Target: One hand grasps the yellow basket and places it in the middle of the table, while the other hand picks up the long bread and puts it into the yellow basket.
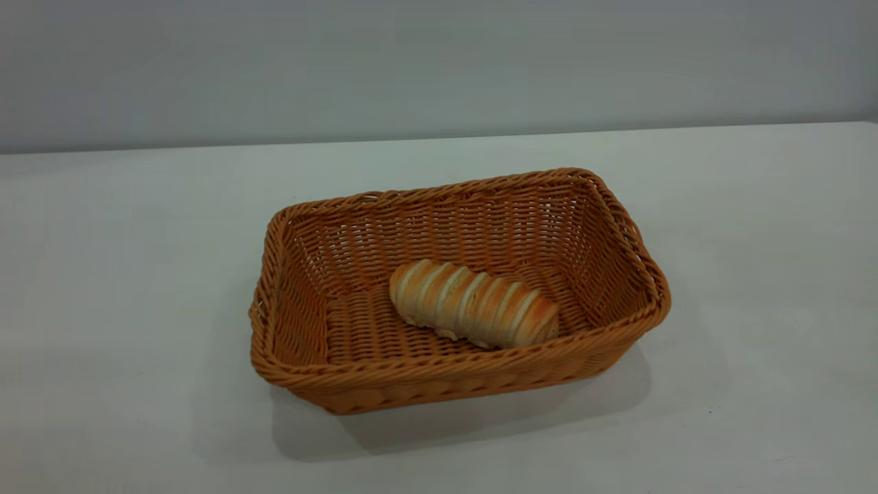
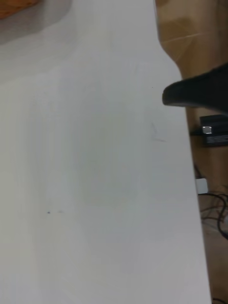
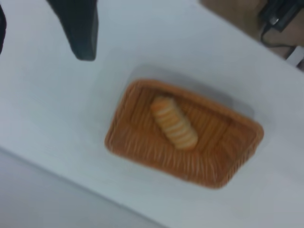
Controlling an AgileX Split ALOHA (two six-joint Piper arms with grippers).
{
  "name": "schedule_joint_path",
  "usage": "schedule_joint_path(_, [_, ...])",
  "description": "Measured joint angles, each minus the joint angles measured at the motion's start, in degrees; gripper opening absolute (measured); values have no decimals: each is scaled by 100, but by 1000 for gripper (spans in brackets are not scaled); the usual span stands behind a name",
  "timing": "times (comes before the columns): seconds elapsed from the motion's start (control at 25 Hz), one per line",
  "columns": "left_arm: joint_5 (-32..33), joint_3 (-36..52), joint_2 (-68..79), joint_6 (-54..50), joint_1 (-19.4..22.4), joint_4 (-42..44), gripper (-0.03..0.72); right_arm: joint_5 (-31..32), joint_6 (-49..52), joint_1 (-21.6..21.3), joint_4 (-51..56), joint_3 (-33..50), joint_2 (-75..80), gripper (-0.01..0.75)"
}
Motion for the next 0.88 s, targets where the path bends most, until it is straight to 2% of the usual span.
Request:
schedule_joint_path(0.24, [-25,13,-338,24,0,-76,536,0,374,0,-111,1537,-1482,414])
schedule_joint_path(0.52, [-25,13,-689,35,0,-100,536,-154,495,0,-165,2961,-3178,414])
schedule_joint_path(0.68, [-25,13,-843,35,0,-100,536,-281,495,0,-172,3523,-3786,414])
schedule_joint_path(0.88, [-25,13,-1026,223,0,-245,536,-427,495,0,-176,3956,-3810,414])
